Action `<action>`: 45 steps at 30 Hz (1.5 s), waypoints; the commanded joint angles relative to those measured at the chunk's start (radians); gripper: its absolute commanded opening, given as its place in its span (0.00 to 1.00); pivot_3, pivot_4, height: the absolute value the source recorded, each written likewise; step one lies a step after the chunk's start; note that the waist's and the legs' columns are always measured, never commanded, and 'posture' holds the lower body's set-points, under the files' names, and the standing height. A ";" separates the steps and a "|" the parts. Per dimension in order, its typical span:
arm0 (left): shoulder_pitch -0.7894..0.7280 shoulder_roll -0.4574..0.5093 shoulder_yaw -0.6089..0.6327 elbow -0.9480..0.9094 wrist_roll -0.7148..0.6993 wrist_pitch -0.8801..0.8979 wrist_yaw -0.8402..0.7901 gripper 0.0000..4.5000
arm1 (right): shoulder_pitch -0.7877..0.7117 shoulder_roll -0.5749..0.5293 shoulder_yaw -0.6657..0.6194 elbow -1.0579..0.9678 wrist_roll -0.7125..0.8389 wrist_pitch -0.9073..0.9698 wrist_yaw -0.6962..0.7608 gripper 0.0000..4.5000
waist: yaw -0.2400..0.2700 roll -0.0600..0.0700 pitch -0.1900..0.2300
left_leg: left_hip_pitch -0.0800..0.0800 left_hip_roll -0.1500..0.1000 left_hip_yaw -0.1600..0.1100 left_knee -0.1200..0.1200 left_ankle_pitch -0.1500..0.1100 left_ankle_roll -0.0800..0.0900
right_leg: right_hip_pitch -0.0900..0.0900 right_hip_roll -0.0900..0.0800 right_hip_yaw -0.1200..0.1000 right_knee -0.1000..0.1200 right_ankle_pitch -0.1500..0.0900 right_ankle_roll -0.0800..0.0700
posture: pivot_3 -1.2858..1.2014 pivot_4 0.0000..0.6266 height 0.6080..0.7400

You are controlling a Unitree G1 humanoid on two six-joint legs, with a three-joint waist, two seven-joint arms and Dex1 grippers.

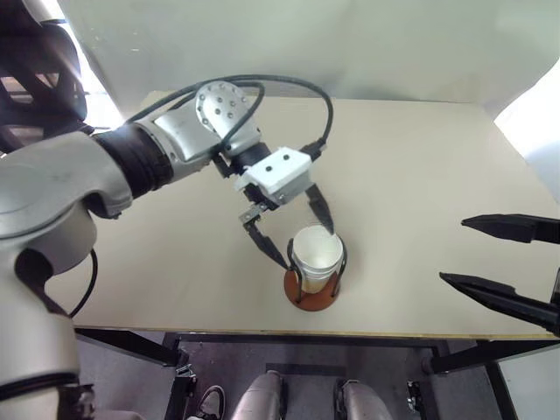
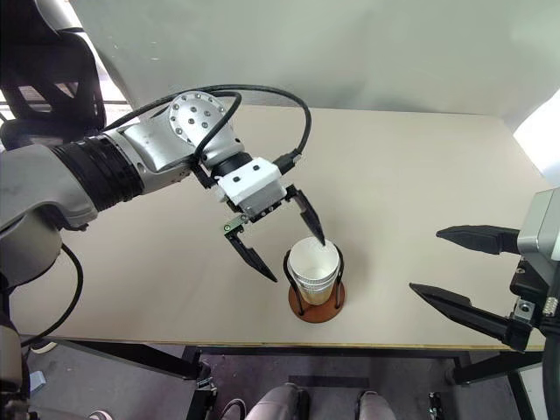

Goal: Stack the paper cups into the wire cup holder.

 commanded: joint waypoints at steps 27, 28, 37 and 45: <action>0.891 0.258 1.455 0.191 0.505 0.692 0.251 0.99 | 0.012 0.129 0.411 0.411 -0.826 -0.392 0.373 0.75 | -0.015 0.000 -0.002 | 0.003 0.000 -0.001 -0.001 0.017 -0.001 | 0.000 0.003 0.001 0.004 -0.002 -0.014 | 0.52 0.24 1.00; 0.909 0.255 1.475 0.170 0.513 0.703 0.258 0.99 | 0.005 0.127 0.419 0.416 -0.832 -0.393 0.378 0.75 | -0.016 0.000 -0.002 | 0.004 0.000 -0.001 -0.001 0.018 -0.002 | 0.000 0.004 0.001 0.004 0.000 -0.015 | 0.52 0.24 1.00; 0.986 0.210 1.591 0.066 0.579 0.778 0.277 0.99 | -0.037 0.128 0.455 0.416 -0.863 -0.381 0.394 0.75 | -0.019 0.000 -0.002 | 0.010 0.001 -0.002 -0.004 0.013 -0.010 | 0.000 0.005 0.003 0.012 0.005 -0.022 | 0.52 0.24 1.00; 0.994 0.188 1.624 0.041 0.624 0.801 0.251 0.99 | -0.055 0.130 0.462 0.405 -0.862 -0.358 0.392 0.75 | -0.022 -0.001 -0.002 | 0.011 0.001 -0.002 -0.010 0.019 -0.013 | -0.002 0.005 0.004 0.012 0.006 -0.023 | 0.52 0.24 1.00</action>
